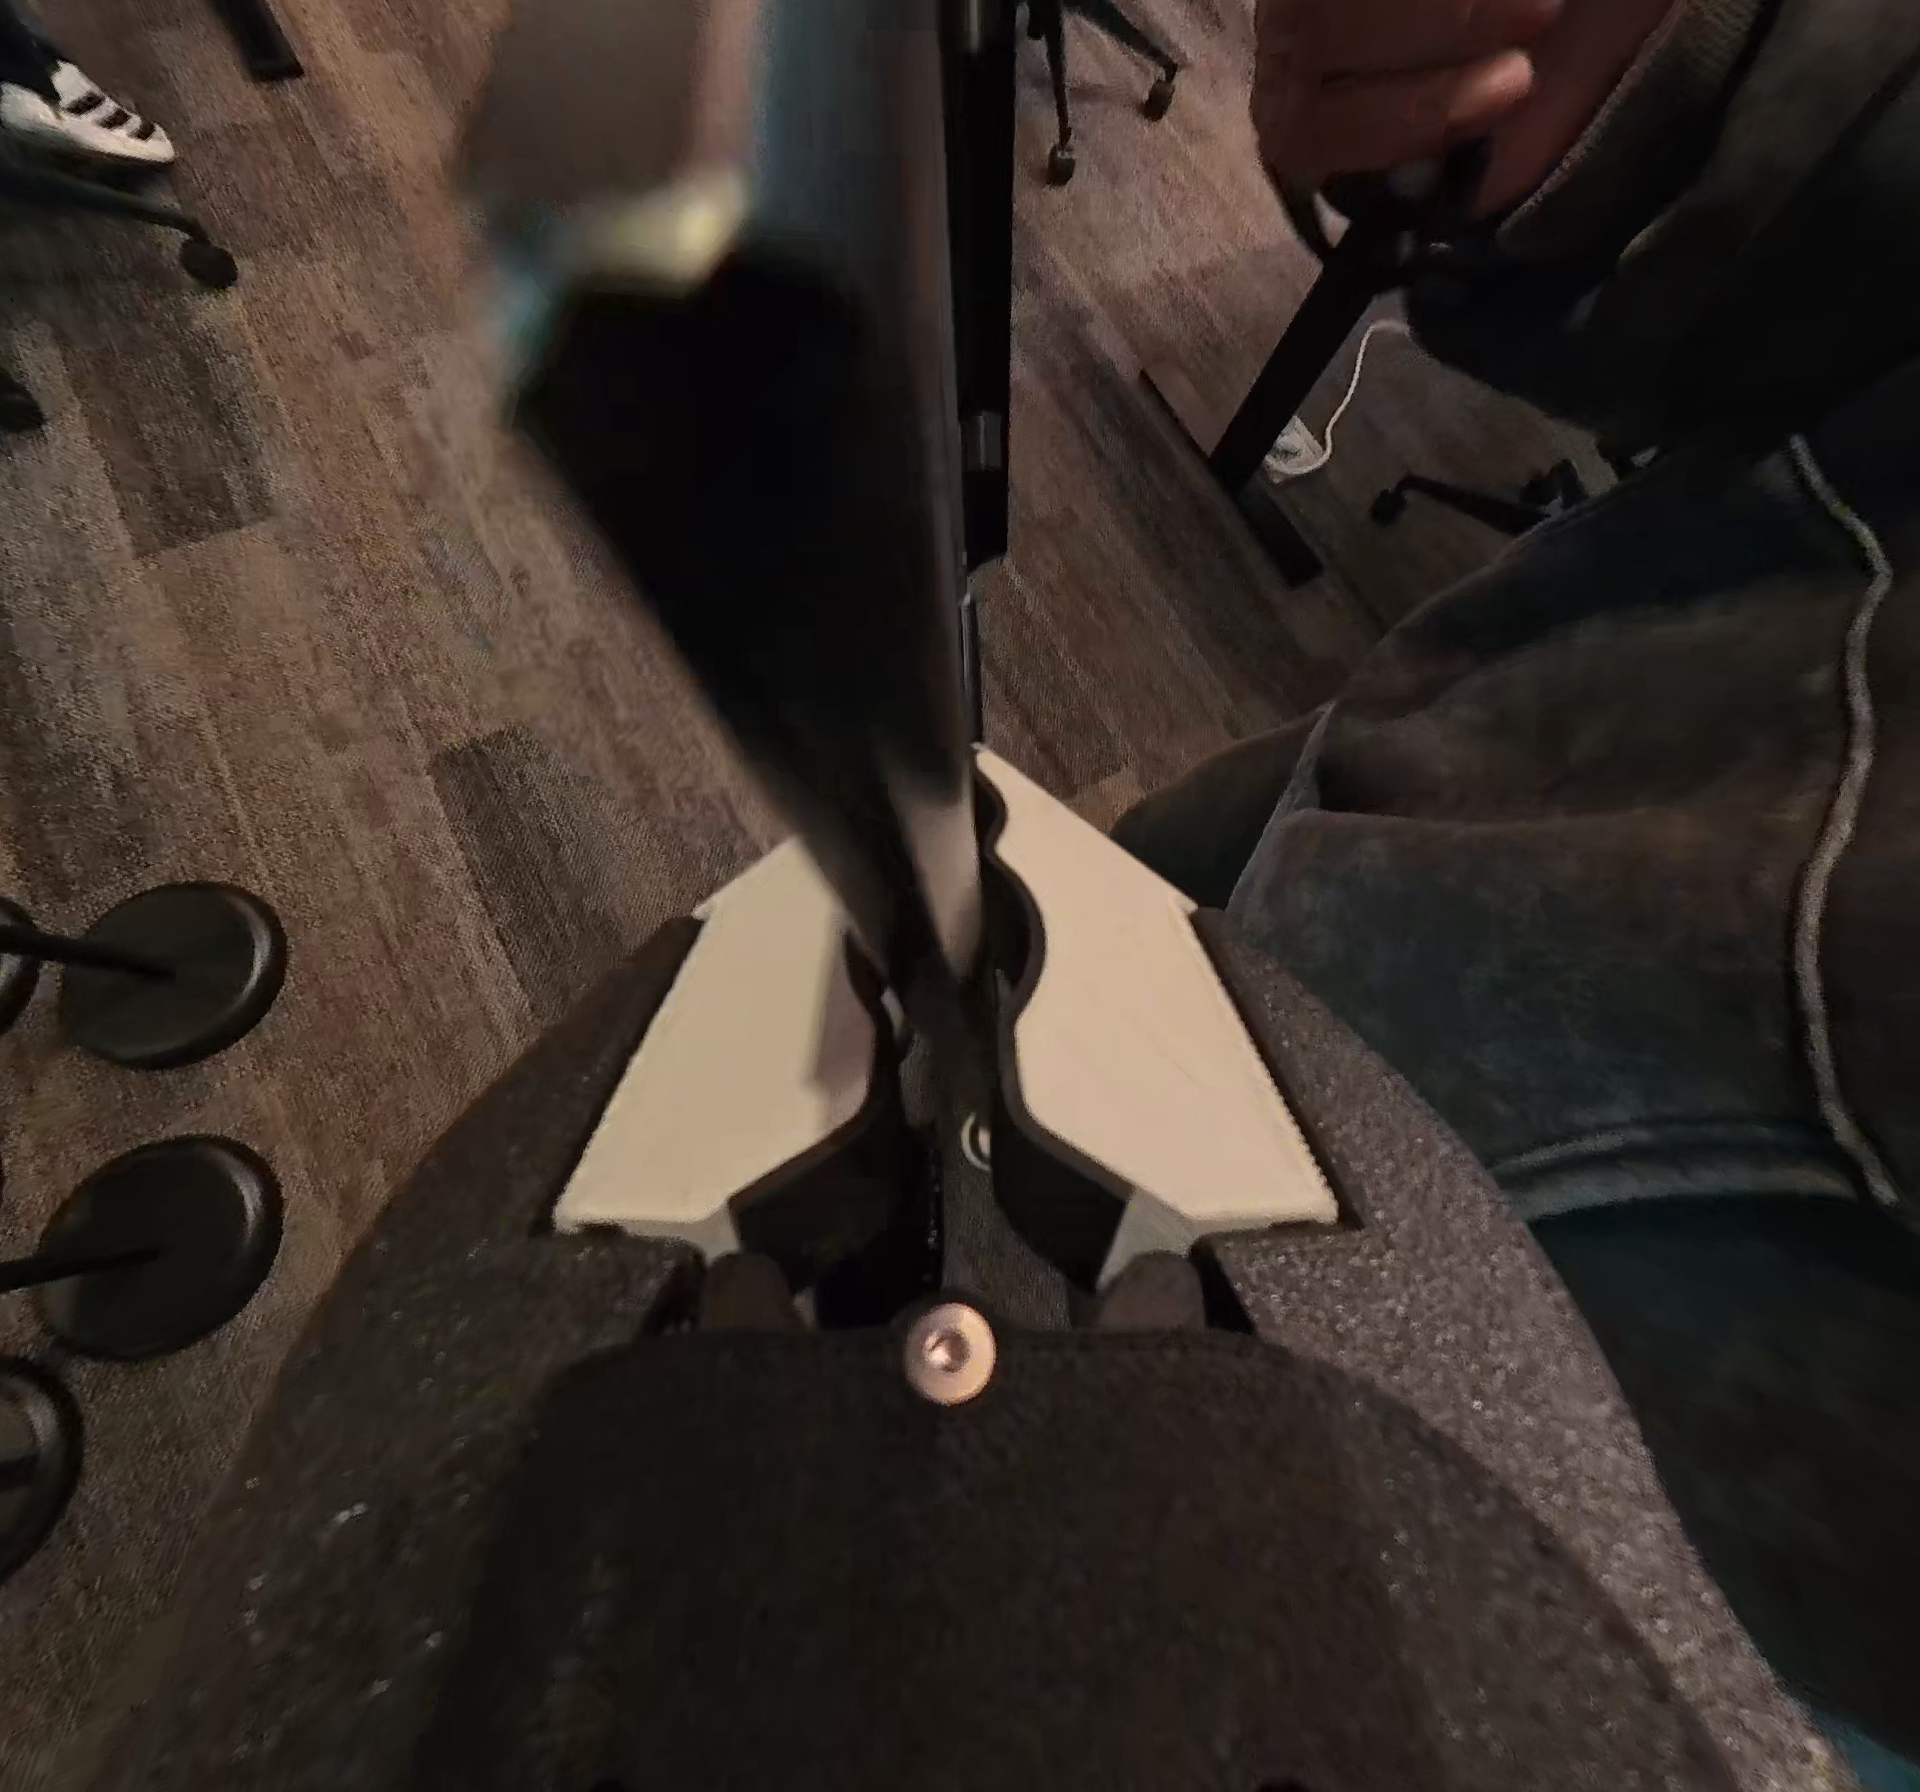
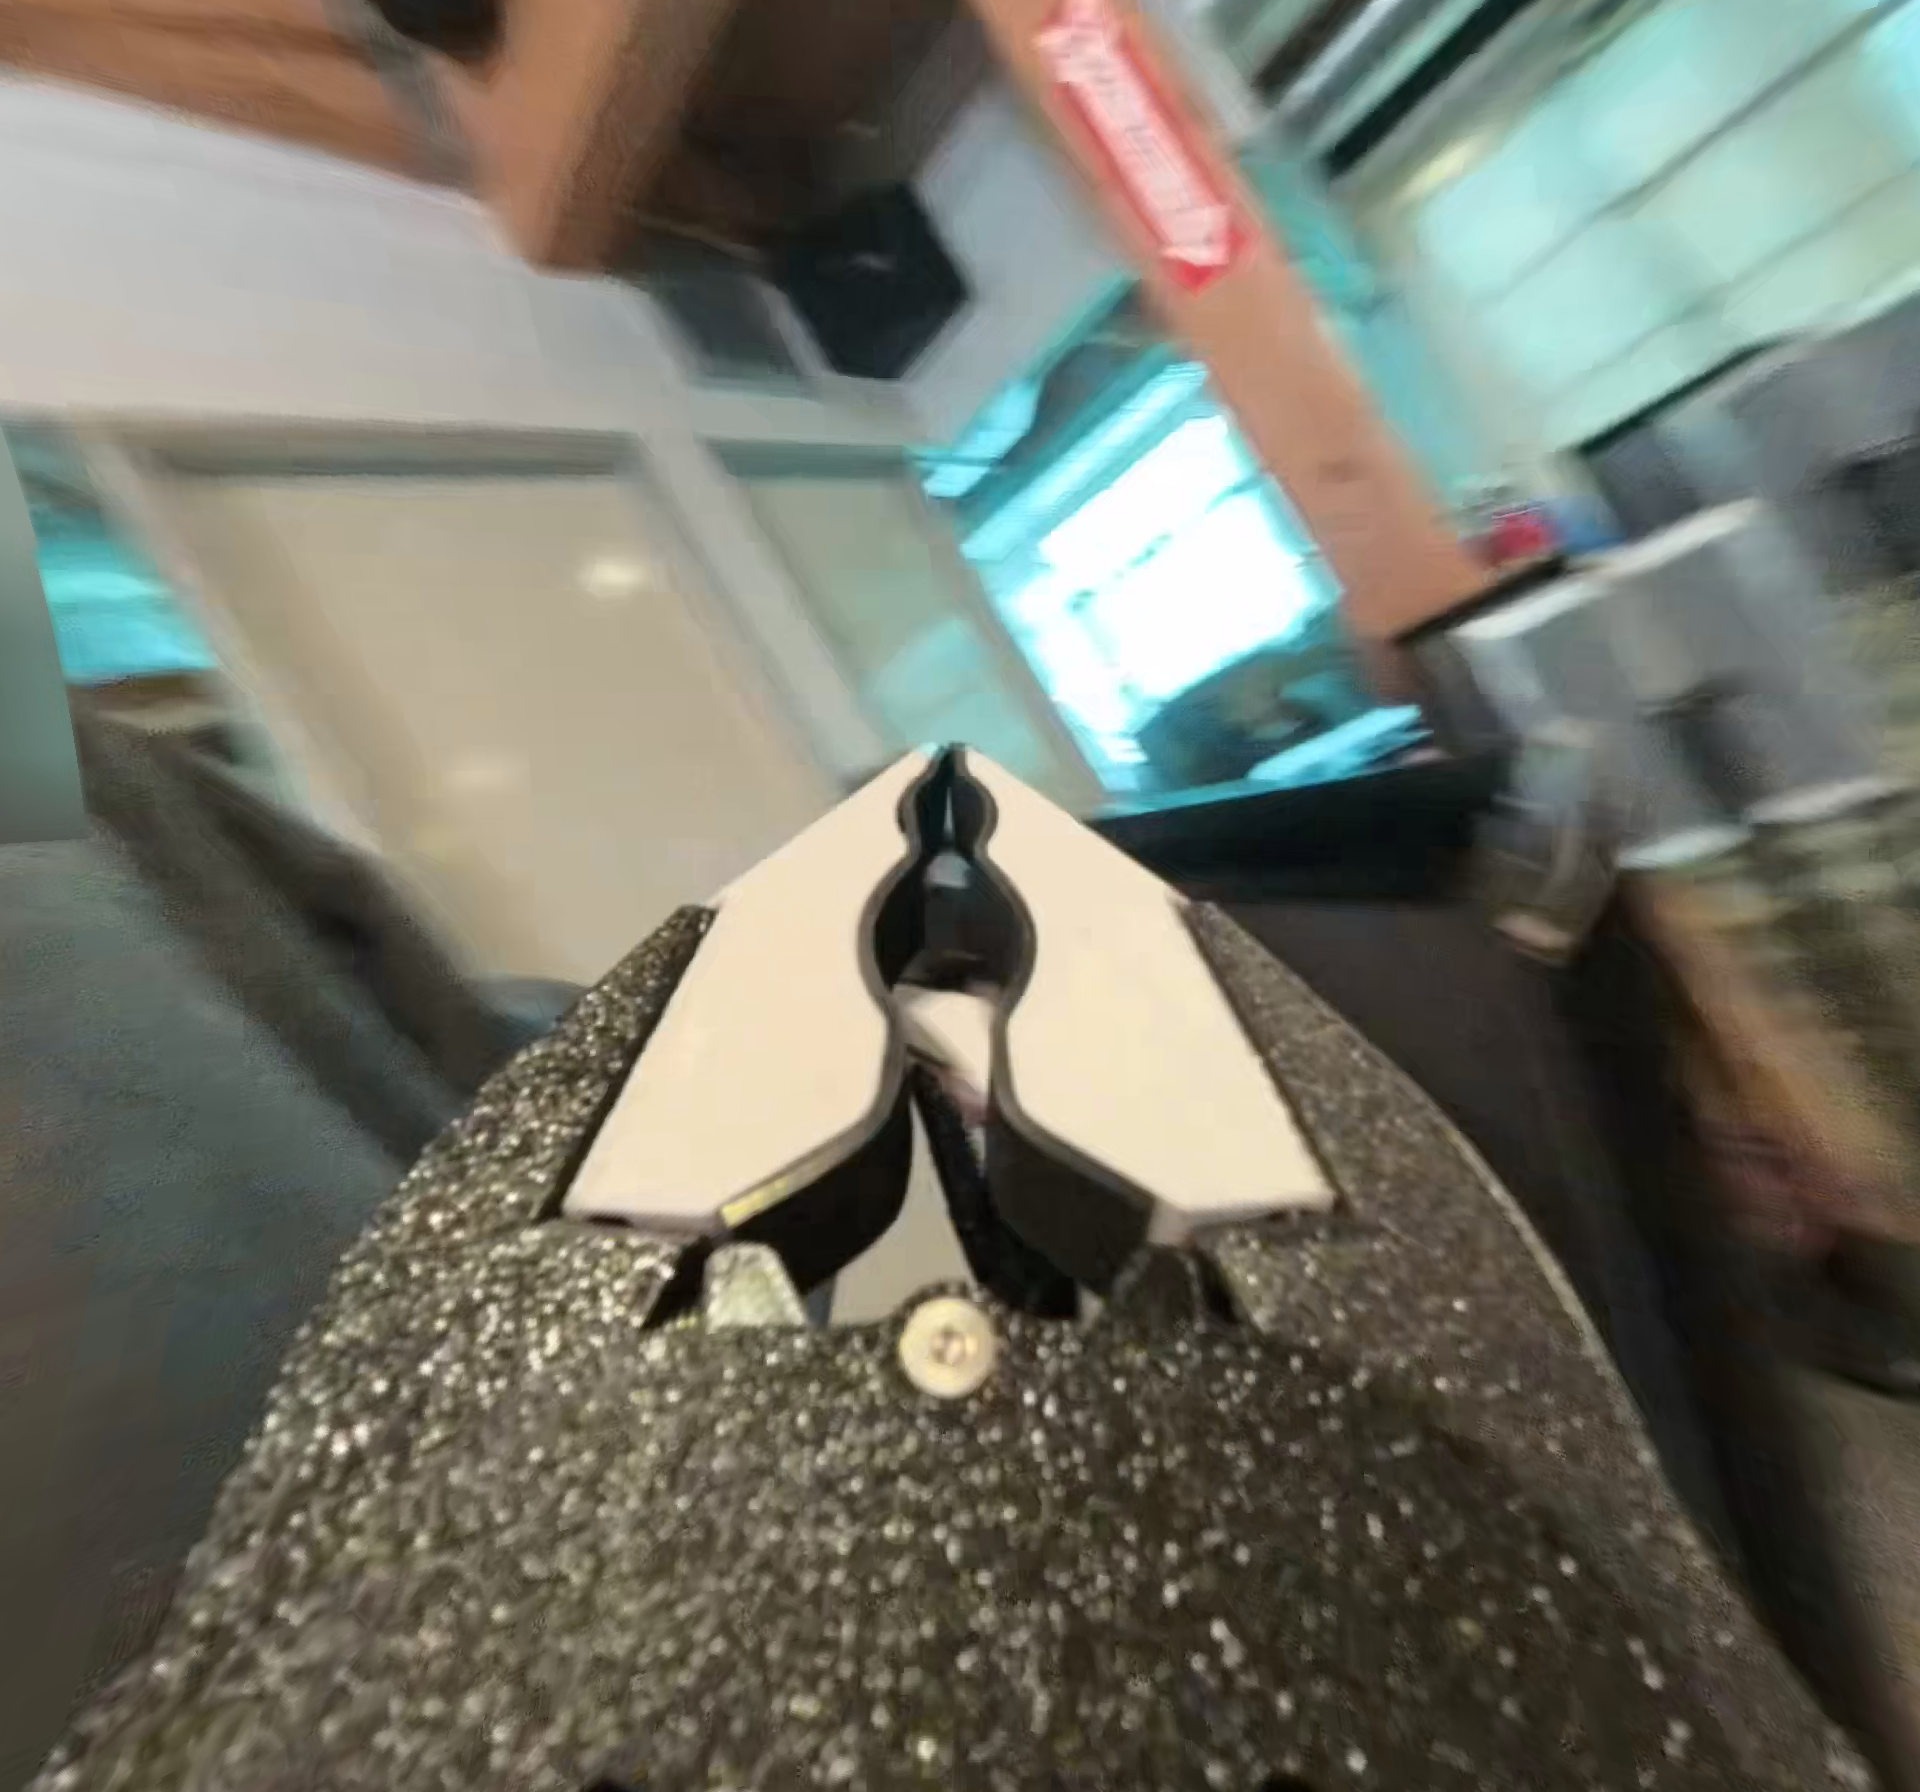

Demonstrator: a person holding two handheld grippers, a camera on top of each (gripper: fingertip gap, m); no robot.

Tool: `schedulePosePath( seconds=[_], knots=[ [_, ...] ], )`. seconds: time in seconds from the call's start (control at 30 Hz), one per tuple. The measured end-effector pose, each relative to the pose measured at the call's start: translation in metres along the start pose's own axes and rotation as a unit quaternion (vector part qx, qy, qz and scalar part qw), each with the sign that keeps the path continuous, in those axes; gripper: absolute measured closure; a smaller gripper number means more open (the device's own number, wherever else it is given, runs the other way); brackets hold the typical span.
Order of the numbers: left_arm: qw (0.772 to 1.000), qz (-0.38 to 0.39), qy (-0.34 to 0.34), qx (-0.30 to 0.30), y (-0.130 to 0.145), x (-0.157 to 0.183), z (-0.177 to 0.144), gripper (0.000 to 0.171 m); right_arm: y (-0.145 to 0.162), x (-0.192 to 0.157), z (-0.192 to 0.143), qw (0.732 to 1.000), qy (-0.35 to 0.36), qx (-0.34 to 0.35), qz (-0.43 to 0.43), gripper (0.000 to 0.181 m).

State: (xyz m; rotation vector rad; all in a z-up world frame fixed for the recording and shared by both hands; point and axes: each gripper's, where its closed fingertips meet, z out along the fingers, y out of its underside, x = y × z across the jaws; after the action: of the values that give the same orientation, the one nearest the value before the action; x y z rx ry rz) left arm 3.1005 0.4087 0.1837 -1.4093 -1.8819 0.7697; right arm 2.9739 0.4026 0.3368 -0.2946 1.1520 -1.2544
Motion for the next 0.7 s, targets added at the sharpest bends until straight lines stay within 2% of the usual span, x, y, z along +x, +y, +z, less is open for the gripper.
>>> schedulePosePath(
  seconds=[0.03, 0.1, 0.17, 0.23, 0.27, 0.3, 0.33, 0.37, 0.43, 0.53, 0.6, 0.67, 0.7],
  knots=[
    [1.0, 0.004, 0.0, -0.001, -0.004, 0.002, 0.004, 0.168, 0.001, -0.012, 0.011, 0.999, -0.031, -0.02, 0.015, 0.181],
    [1.0, 0.013, 0.0, -0.004, -0.012, 0.005, 0.011, 0.169, 0.014, -0.003, 0.023, 0.991, 0.039, -0.11, -0.062, 0.181],
    [1.0, 0.011, -0.008, 0.0, -0.015, 0.004, 0.012, 0.169, -0.014, 0.006, 0.009, 0.985, 0.11, -0.067, -0.114, 0.178],
    [1.0, 0.0, -0.016, 0.017, -0.018, 0.002, 0.009, 0.169, -0.026, 0.026, -0.015, 0.959, 0.204, -0.083, -0.175, 0.17],
    [0.999, -0.006, -0.019, 0.031, -0.019, 0.0, 0.007, 0.169, -0.021, 0.038, -0.026, 0.945, 0.245, -0.116, -0.181, 0.166],
    [0.998, -0.015, -0.021, 0.051, -0.021, -0.001, 0.006, 0.169, -0.012, 0.042, -0.03, 0.941, 0.256, -0.147, -0.163, 0.156],
    [0.997, -0.027, -0.021, 0.073, -0.023, 0.0, 0.005, 0.168, -0.001, 0.045, -0.03, 0.939, 0.262, -0.171, -0.144, 0.137],
    [0.995, -0.039, -0.016, 0.095, -0.024, 0.001, 0.004, 0.168, 0.008, 0.049, -0.029, 0.93, 0.279, -0.189, -0.144, 0.126],
    [0.989, -0.056, -0.015, 0.132, -0.028, 0.003, 0.003, 0.167, 0.016, 0.059, -0.029, 0.902, 0.331, -0.207, -0.183, 0.123],
    [0.983, -0.078, -0.034, 0.161, -0.029, 0.0, -0.002, 0.167, 0.02, 0.05, -0.021, 0.902, 0.332, -0.197, -0.196, 0.123],
    [0.982, -0.091, -0.044, 0.161, -0.027, -0.001, -0.005, 0.167, 0.008, 0.046, -0.023, 0.861, 0.354, -0.208, -0.3, 0.118],
    [0.981, -0.102, -0.046, 0.157, -0.023, 0.002, -0.007, 0.167, 0.0, 0.043, -0.021, 0.796, 0.358, -0.259, -0.413, 0.113],
    [0.981, -0.107, -0.043, 0.159, -0.022, 0.005, -0.008, 0.167, -0.005, 0.046, -0.02, 0.753, 0.363, -0.279, -0.472, 0.112]
  ],
)
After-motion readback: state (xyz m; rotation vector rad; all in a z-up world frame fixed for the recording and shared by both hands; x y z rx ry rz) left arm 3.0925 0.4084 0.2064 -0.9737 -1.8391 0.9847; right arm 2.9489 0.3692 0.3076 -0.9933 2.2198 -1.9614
